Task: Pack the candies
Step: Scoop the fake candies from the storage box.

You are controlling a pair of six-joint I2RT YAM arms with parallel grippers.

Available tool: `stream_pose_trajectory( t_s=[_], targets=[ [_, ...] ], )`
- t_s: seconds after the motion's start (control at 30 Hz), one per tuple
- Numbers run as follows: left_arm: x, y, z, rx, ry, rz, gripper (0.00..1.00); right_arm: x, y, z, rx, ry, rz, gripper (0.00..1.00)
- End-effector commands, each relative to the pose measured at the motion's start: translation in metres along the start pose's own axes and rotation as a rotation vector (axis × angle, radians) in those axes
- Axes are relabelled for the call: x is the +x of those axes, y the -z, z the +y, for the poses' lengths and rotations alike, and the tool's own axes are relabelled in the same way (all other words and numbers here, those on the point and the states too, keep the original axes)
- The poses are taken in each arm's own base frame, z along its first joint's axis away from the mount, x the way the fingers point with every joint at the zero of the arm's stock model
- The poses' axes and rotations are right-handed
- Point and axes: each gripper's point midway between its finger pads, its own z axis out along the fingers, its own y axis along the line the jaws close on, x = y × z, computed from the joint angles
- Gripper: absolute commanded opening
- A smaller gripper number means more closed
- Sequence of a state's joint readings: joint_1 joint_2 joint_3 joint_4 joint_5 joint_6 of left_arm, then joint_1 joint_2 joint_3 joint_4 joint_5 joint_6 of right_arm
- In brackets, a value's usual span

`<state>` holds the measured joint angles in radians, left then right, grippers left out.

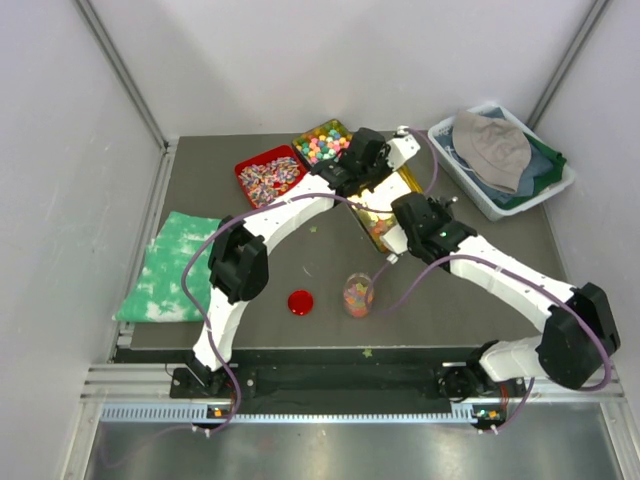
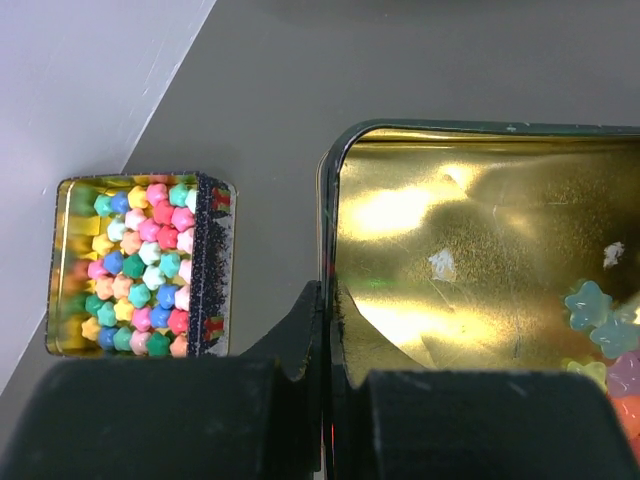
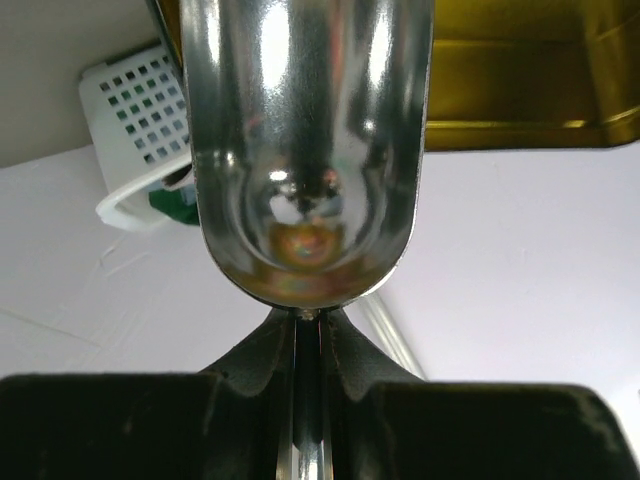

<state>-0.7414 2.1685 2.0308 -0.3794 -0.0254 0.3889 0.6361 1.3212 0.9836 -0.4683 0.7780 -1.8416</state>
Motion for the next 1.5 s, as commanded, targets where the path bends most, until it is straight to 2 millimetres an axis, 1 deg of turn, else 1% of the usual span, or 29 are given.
stream_pose_trajectory(
  t_s=[0.0,0.07,0.17,0.3,0.33,0.4,0.5,0.7,0.9,0.93,0.97,1.0,1.13,1.27,1.33,1.37,1.43,1.47],
  targets=[
    [-0.051,0.022,0.01,-0.023,0.018,-0.138,0.0,-0.029,-0.001,0.0,-0.05,-0.004,-0.107,0.0],
    [-0.051,0.022,0.009,-0.021,0.019,-0.139,0.0,-0.038,-0.003,0.004,-0.064,-0.008,-0.128,0.0],
    [-0.05,0.02,0.008,-0.019,0.016,-0.132,0.0,-0.046,-0.006,0.01,-0.097,-0.037,-0.154,0.0],
    [-0.055,0.023,0.009,-0.021,0.014,-0.142,0.0,-0.058,-0.009,0.02,-0.141,-0.061,-0.194,0.0],
    [-0.053,0.021,0.009,-0.02,0.017,-0.138,0.0,-0.061,-0.01,0.022,-0.152,-0.074,-0.201,0.0],
    [-0.054,0.022,0.008,-0.018,0.018,-0.137,0.0,-0.068,-0.011,0.024,-0.173,-0.086,-0.228,0.0],
    [-0.054,0.022,0.007,-0.016,0.019,-0.136,0.0,-0.078,-0.012,0.033,-0.201,-0.088,-0.258,0.0],
    [-0.056,0.023,0.005,-0.013,0.017,-0.137,0.0,-0.093,-0.011,0.033,-0.208,-0.065,-0.312,0.0],
    [-0.057,0.023,0.006,-0.012,0.02,-0.136,0.0,-0.111,-0.007,0.04,-0.237,-0.029,-0.373,0.0],
    [-0.057,0.023,0.006,-0.014,0.023,-0.135,0.0,-0.114,-0.007,0.041,-0.253,-0.051,-0.378,0.0],
    [-0.057,0.023,0.006,-0.014,0.022,-0.136,0.0,-0.121,-0.008,0.044,-0.279,-0.058,-0.395,0.0],
    [-0.058,0.024,0.007,-0.017,0.022,-0.139,0.0,-0.122,-0.004,0.044,-0.303,-0.094,-0.406,0.0],
    [-0.058,0.023,0.007,-0.021,0.021,-0.136,0.0,-0.137,0.001,0.048,-0.363,-0.162,-0.471,0.0],
    [-0.058,0.023,0.008,-0.021,0.021,-0.137,0.0,-0.145,0.005,0.05,-0.394,-0.214,-0.51,0.0],
    [-0.057,0.022,0.007,-0.018,0.025,-0.135,0.0,-0.151,0.007,0.054,-0.426,-0.244,-0.528,0.0],
    [-0.059,0.022,0.008,-0.021,0.024,-0.137,0.0,-0.151,0.008,0.05,-0.426,-0.268,-0.535,0.0],
    [-0.057,0.021,0.007,-0.017,0.025,-0.132,0.0,-0.156,0.013,0.053,-0.47,-0.319,-0.552,0.0],
    [-0.057,0.021,0.007,-0.021,0.024,-0.132,0.0,-0.156,0.016,0.05,-0.475,-0.343,-0.558,0.0]
  ],
)
